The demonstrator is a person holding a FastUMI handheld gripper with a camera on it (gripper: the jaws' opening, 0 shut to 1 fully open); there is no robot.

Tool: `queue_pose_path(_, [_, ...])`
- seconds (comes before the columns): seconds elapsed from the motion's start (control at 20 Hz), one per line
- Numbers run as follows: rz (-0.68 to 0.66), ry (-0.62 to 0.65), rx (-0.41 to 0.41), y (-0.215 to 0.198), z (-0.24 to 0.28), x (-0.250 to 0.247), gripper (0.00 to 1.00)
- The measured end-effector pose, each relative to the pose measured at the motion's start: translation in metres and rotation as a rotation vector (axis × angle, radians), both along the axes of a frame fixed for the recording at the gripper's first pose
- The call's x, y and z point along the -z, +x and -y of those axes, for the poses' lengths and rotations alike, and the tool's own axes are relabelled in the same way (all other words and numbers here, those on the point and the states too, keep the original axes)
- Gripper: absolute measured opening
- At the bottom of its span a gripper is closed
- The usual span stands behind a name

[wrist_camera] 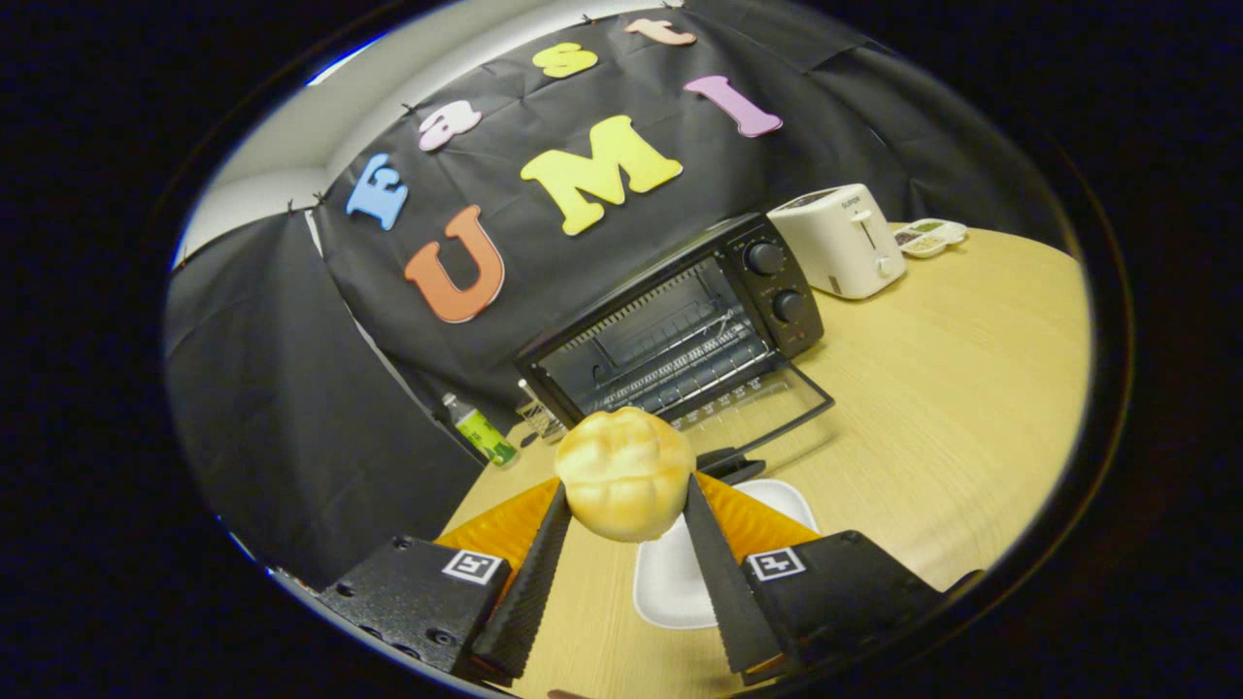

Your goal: Open the toaster oven, put the food inside, and close the toaster oven door.

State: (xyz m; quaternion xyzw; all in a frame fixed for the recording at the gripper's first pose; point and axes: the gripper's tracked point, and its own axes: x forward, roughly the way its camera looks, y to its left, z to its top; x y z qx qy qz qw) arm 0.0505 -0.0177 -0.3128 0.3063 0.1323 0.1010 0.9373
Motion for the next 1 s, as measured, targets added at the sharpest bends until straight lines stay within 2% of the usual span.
queue_pose_path(0.2, [0.099, 0.071, 0.020, 0.036, 0.004, -0.023, 0.77])
queue_pose_path(0.7, [0.041, 0.081, 0.094, 0.156, 0.016, -0.004, 0.77])
queue_pose_path(0.8, [0.027, 0.107, 0.079, 0.176, 0.010, -0.007, 0.77])
queue_pose_path(1.0, [0.002, 0.064, 0.097, 0.213, 0.017, 0.002, 0.77])
